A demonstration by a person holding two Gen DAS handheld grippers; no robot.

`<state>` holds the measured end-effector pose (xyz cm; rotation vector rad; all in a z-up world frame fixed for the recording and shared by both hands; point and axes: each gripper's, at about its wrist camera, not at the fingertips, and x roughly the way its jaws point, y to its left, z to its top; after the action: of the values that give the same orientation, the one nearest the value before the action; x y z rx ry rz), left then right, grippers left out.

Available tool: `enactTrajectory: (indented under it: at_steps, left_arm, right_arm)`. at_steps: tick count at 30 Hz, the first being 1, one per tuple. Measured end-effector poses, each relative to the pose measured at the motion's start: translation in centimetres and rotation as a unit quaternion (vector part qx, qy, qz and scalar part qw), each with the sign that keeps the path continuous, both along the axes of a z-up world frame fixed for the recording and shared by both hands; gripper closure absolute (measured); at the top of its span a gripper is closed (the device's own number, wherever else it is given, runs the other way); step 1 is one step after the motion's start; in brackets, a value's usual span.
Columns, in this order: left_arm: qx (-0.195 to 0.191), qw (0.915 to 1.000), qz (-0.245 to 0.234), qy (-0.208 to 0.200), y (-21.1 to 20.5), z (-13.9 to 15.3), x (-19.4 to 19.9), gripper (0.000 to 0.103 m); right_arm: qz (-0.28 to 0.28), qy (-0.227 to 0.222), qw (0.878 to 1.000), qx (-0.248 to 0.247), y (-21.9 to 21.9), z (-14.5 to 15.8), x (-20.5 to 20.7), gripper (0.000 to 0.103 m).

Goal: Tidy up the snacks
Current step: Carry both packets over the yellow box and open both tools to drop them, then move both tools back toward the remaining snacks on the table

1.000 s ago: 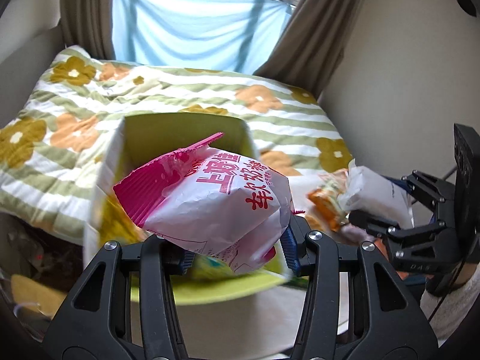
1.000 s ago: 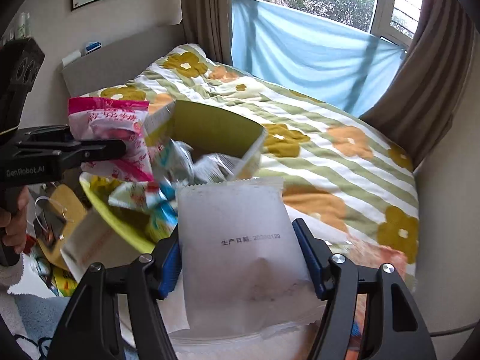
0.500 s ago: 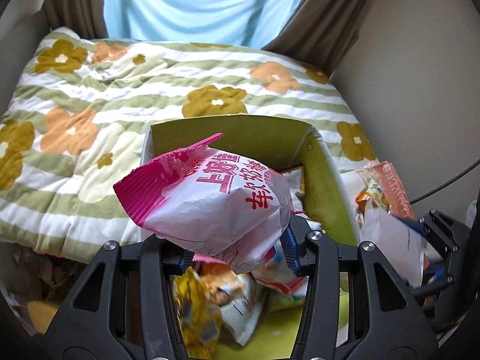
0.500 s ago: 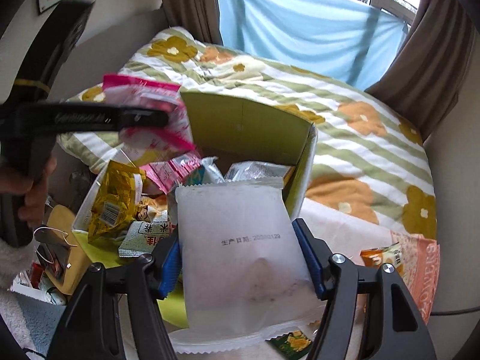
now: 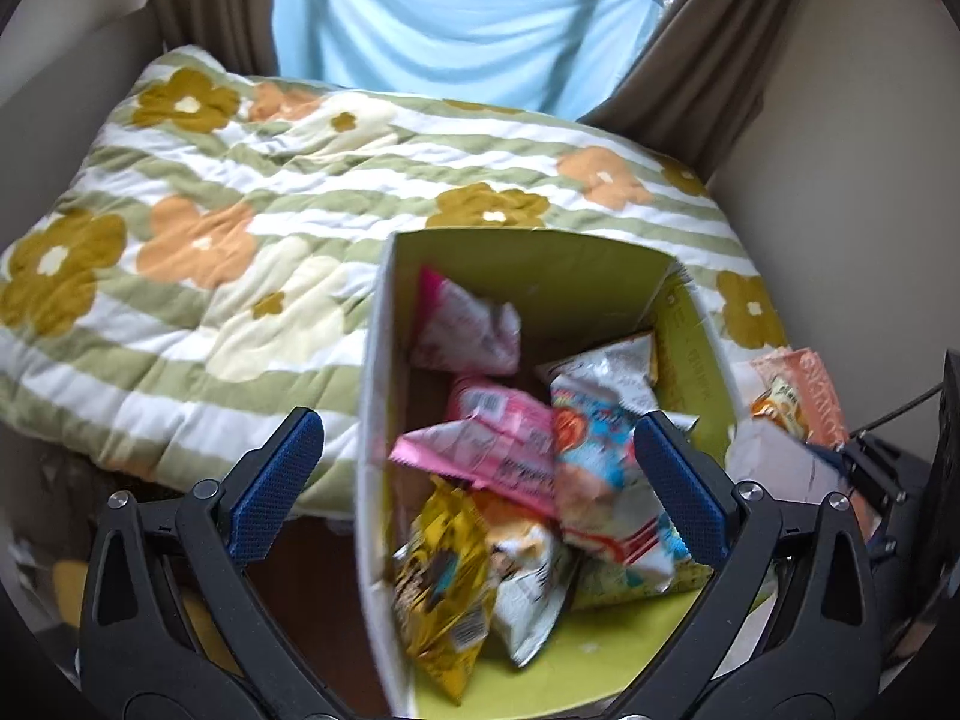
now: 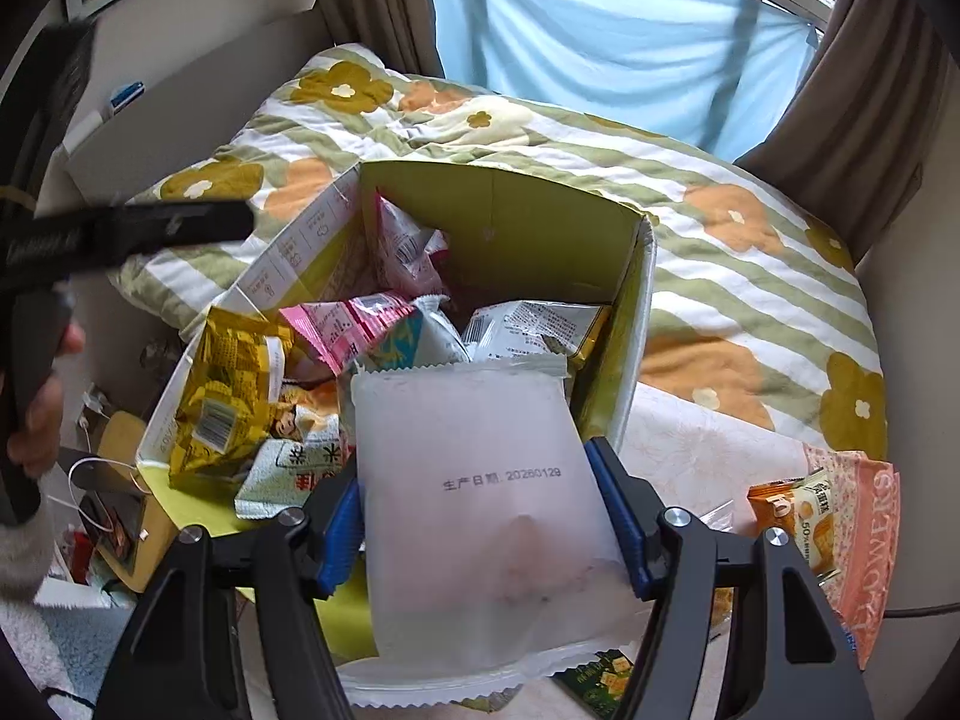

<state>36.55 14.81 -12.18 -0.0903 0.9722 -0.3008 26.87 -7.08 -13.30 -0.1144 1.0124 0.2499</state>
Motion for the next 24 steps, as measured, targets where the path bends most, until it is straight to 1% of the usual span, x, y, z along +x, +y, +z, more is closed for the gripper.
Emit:
enactTrajectory:
  at_steps: [4,5,6,7,8,9,16,20,24]
  left_arm:
    - [0.008,0.9999,0.006,-0.001,0.5,0.1,-0.7,0.000]
    - [0.008,0.9999,0.007,-0.001,0.4,0.1,-0.9,0.000]
    - [0.008,0.9999,0.007,-0.001,0.5,0.2,-1.1,0.000]
    - [0.009,0.9999,0.007,-0.001,0.5,0.2,-1.3,0.000]
    - [0.011,0.9999,0.007,-0.002,0.4,0.2,-1.6,0.000]
    - [0.013,0.9999,0.005,-0.002,0.4,0.2,-2.0,0.000]
    - [0.015,0.9998,-0.003,0.008,0.5,-0.6,-3.6,0.000]
    - [0.008,0.9998,-0.018,-0.003,0.3,0.1,-4.2,0.000]
    - [0.000,0.9988,-0.045,-0.019,-0.6,1.1,-4.5,0.000]
  right_arm:
    - [-0.002,0.000,1.000,-0.008,0.2,-0.3,0.5,0.039]
    - [-0.002,-0.010,1.000,-0.009,0.4,-0.2,0.4,0.038]
    - [-0.001,-0.018,1.000,-0.005,0.4,0.0,0.3,0.031]
    - [0.003,-0.023,1.000,0.003,0.5,0.1,0.1,0.016]
    - [0.005,-0.023,1.000,0.007,0.4,0.1,0.0,0.010]
    - [0.006,-0.025,1.000,0.010,0.4,0.1,-0.2,0.008]
    - [-0.003,-0.012,1.000,0.015,0.5,-0.6,-1.4,0.008]
    - [-0.008,-0.024,1.000,0.016,0.9,0.2,-2.3,0.008]
    - [-0.025,-0.043,0.999,0.005,0.9,1.4,-3.3,0.008]
